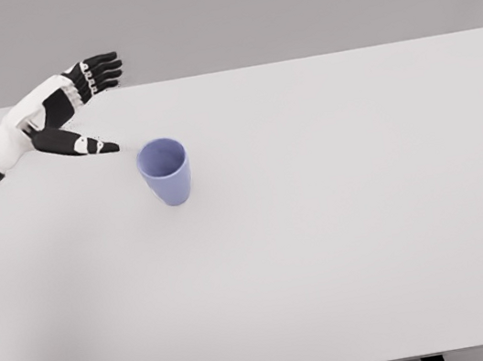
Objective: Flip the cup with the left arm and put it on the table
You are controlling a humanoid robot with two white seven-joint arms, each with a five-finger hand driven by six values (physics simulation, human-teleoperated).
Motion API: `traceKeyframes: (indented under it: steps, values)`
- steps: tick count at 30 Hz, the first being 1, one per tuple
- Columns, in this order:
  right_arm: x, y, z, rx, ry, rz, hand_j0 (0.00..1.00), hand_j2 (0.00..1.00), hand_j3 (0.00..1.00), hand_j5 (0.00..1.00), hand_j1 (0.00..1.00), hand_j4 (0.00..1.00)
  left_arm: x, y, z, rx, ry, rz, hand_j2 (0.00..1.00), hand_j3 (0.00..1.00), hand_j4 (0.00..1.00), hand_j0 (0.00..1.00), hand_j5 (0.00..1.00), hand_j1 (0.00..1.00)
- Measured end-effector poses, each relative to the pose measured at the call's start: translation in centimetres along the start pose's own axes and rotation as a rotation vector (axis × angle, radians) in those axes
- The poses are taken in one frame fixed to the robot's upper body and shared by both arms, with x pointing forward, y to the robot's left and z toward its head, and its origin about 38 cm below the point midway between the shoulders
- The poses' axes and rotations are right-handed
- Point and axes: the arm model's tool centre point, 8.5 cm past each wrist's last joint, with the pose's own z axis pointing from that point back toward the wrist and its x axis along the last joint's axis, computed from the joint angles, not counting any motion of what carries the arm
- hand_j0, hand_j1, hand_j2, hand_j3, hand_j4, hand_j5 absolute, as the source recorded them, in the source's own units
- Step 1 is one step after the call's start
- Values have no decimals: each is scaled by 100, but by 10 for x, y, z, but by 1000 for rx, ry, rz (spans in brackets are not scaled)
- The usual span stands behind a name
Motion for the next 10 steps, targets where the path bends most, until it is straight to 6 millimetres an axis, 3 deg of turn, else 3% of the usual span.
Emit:
traceKeyframes:
  steps: [3,6,10]
  values:
    - [1,0,0,0,-2,0,100,100,100,100,100,100,11,28,26,-46,152,-251,100,100,100,100,100,100]
    - [0,0,0,0,0,0,100,100,100,100,100,100,5,30,40,-126,264,-435,100,100,100,100,100,100]
    - [0,0,0,0,0,0,100,100,100,100,100,100,3,29,46,-179,295,-531,100,100,100,100,100,100]
